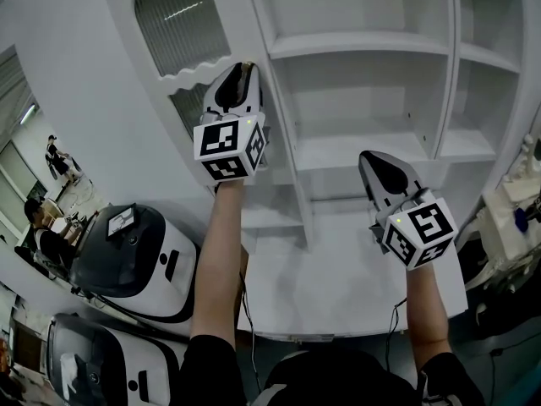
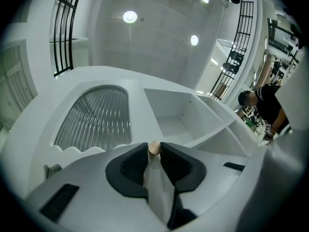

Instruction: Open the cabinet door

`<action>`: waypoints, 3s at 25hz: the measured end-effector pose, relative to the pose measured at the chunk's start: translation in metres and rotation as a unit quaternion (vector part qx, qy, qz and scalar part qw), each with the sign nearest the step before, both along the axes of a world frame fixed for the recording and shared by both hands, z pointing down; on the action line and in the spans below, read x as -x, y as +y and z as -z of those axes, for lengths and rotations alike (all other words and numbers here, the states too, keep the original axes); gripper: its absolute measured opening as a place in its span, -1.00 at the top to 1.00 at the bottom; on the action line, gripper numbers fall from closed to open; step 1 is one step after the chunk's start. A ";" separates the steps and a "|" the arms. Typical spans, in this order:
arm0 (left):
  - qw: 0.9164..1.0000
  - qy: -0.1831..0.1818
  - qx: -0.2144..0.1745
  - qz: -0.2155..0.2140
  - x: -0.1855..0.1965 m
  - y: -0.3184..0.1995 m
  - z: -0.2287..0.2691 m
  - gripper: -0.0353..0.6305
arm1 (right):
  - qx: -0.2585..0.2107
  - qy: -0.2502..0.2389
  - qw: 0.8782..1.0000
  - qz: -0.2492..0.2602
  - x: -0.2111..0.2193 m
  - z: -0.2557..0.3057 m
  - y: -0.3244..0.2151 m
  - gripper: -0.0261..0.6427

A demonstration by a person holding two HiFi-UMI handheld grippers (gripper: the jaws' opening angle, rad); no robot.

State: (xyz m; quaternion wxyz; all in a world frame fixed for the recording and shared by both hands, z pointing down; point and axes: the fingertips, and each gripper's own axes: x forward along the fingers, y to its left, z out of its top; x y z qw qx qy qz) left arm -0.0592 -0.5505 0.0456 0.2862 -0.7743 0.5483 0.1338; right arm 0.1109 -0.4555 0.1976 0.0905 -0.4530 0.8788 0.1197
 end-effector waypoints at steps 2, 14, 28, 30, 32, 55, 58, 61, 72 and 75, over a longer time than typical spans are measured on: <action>1.000 -0.002 -0.001 0.002 -0.001 0.000 0.001 0.64 | 0.001 -0.002 1.000 -0.002 -0.002 0.000 0.001 0.87; 1.000 0.000 -0.007 -0.005 0.005 0.019 -0.002 0.64 | 0.008 -0.008 1.000 -0.005 -0.001 -0.006 0.007 0.87; 0.993 0.013 -0.011 -0.114 0.033 0.083 -0.004 0.65 | 0.016 0.010 1.000 -0.006 0.055 -0.009 0.025 0.87; 0.992 0.012 -0.011 -0.128 0.038 0.091 -0.004 0.65 | 0.021 0.007 1.000 -0.010 0.063 -0.010 0.026 0.87; 0.990 0.009 -0.011 -0.140 0.041 0.099 -0.003 0.65 | 0.023 0.004 1.000 -0.014 0.071 -0.009 0.029 0.87; 0.967 0.025 -0.010 -0.254 0.143 0.192 -0.005 0.63 | 0.028 0.002 0.999 -0.029 0.184 -0.010 0.094 0.87; 0.969 0.031 -0.011 -0.245 0.158 0.200 -0.005 0.63 | 0.027 -0.001 0.999 -0.029 0.193 -0.010 0.103 0.87; 0.975 0.026 -0.015 -0.221 0.173 0.208 -0.005 0.62 | 0.029 -0.004 0.999 -0.023 0.208 -0.013 0.110 0.87; 0.990 0.022 -0.035 -0.135 0.234 0.226 -0.010 0.68 | 0.038 -0.002 0.999 0.000 0.255 -0.025 0.132 0.87; 0.992 0.024 -0.033 -0.119 0.246 0.227 -0.013 0.75 | 0.037 0.003 0.999 0.004 0.266 -0.025 0.138 0.87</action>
